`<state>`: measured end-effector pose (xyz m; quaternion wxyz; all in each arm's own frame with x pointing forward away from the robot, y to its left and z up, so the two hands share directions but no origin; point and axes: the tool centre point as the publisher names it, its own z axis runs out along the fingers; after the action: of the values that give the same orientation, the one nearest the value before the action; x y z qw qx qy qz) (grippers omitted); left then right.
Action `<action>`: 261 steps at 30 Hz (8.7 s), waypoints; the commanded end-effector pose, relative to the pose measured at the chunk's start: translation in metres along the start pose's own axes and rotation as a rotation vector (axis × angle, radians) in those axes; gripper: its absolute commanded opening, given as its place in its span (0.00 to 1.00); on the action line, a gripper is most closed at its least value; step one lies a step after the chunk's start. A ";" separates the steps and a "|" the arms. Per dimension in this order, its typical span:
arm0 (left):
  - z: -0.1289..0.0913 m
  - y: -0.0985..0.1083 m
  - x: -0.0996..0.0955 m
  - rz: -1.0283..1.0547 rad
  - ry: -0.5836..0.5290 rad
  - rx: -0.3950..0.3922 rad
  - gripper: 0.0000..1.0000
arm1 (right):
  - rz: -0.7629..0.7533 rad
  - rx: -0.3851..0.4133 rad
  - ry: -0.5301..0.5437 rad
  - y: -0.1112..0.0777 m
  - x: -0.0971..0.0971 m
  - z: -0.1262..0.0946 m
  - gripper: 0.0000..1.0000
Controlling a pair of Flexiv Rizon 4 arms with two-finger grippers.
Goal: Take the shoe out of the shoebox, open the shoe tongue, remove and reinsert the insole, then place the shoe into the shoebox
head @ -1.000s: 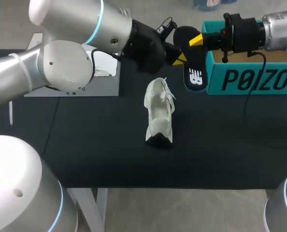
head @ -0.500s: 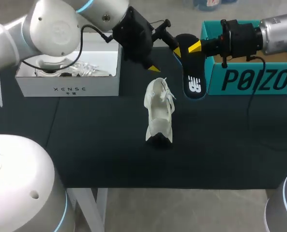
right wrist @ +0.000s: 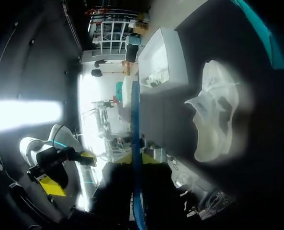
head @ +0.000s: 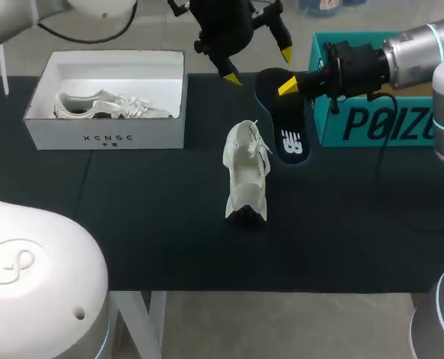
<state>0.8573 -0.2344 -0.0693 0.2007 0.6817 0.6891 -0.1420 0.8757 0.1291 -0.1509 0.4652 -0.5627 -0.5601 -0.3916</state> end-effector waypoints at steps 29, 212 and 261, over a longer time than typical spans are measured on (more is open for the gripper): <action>-0.001 0.012 0.015 -0.055 0.318 0.020 1.00 | -0.012 0.034 0.119 -0.007 0.004 0.017 0.00; 0.012 0.005 0.023 -0.398 -0.918 -0.060 0.00 | -0.119 -0.294 -0.367 -0.002 -0.076 -0.204 1.00; 0.098 -0.091 0.119 -0.622 -0.420 0.192 0.00 | -0.119 -0.294 -0.367 -0.002 -0.076 -0.204 1.00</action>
<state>0.7762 -0.1765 -0.2187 0.2203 0.4116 0.7896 -0.3983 0.8857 -0.0883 -0.1708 0.2459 -0.6506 -0.6044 -0.3885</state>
